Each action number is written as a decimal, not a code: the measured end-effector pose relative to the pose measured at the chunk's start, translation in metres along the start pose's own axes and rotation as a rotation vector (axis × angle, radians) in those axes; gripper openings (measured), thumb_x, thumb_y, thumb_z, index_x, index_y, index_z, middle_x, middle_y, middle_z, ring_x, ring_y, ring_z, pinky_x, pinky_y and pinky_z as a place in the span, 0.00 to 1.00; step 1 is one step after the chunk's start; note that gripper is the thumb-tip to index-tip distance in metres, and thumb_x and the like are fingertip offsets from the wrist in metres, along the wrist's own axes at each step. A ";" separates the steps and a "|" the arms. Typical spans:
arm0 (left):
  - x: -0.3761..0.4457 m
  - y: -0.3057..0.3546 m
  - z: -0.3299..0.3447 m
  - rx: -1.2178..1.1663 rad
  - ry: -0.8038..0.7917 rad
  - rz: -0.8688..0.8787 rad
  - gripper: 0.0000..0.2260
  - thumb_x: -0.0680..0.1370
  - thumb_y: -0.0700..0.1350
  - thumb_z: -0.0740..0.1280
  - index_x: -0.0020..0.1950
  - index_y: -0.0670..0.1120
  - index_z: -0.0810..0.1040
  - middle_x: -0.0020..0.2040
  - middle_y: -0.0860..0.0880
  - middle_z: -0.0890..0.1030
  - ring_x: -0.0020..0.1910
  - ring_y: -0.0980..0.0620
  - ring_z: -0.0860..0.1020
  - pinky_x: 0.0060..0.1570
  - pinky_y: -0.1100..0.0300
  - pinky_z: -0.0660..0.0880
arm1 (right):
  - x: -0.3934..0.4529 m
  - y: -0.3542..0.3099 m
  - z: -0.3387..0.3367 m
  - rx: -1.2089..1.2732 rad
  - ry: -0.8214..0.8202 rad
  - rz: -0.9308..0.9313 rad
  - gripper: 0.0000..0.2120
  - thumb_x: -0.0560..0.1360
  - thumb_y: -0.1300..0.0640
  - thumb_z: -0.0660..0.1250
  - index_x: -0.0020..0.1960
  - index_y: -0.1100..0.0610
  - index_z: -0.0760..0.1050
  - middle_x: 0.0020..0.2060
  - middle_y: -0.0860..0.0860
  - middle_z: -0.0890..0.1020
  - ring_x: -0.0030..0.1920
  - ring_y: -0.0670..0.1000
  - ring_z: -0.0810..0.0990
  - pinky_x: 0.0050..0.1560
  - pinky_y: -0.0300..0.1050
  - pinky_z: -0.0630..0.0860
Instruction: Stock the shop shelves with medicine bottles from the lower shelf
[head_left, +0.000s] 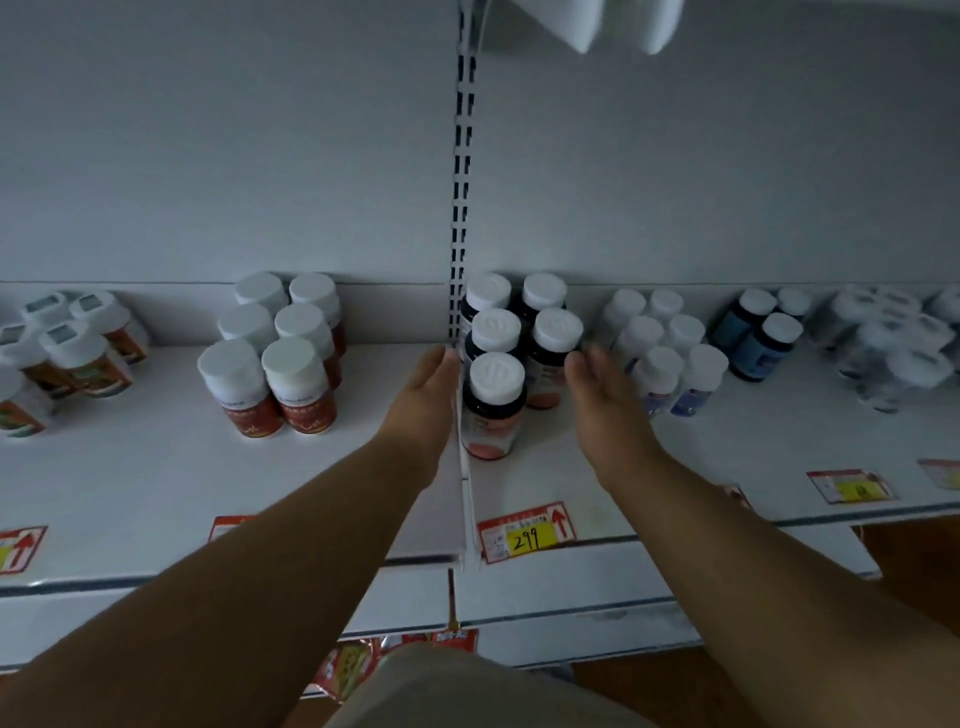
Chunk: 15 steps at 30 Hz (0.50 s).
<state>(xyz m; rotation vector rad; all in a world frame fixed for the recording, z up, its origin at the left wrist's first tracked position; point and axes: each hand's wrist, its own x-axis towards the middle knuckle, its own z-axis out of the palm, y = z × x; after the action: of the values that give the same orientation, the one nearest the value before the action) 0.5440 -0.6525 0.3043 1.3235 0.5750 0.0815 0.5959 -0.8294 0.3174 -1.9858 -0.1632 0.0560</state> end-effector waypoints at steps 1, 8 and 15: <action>0.016 0.001 0.002 -0.036 0.001 -0.010 0.35 0.68 0.69 0.67 0.72 0.55 0.71 0.70 0.51 0.75 0.69 0.49 0.72 0.73 0.46 0.63 | 0.012 -0.001 -0.001 -0.006 0.001 0.031 0.23 0.81 0.39 0.57 0.69 0.52 0.70 0.57 0.46 0.76 0.63 0.51 0.74 0.57 0.45 0.68; 0.040 0.005 0.023 -0.178 -0.157 -0.020 0.22 0.81 0.60 0.59 0.71 0.50 0.73 0.63 0.47 0.81 0.62 0.47 0.79 0.63 0.50 0.74 | 0.062 0.005 0.005 0.135 -0.223 0.009 0.33 0.68 0.24 0.60 0.66 0.41 0.72 0.59 0.40 0.79 0.62 0.44 0.77 0.62 0.49 0.72; 0.044 0.002 0.022 -0.229 -0.131 -0.032 0.21 0.82 0.59 0.59 0.66 0.46 0.78 0.58 0.45 0.83 0.57 0.47 0.82 0.55 0.53 0.78 | 0.080 0.024 0.018 0.179 -0.266 0.023 0.32 0.70 0.22 0.58 0.70 0.33 0.66 0.65 0.39 0.77 0.67 0.46 0.75 0.67 0.59 0.70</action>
<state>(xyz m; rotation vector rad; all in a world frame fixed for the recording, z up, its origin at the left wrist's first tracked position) 0.5919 -0.6547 0.2936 1.0882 0.4607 0.0334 0.6746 -0.8115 0.2915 -1.7953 -0.2968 0.3398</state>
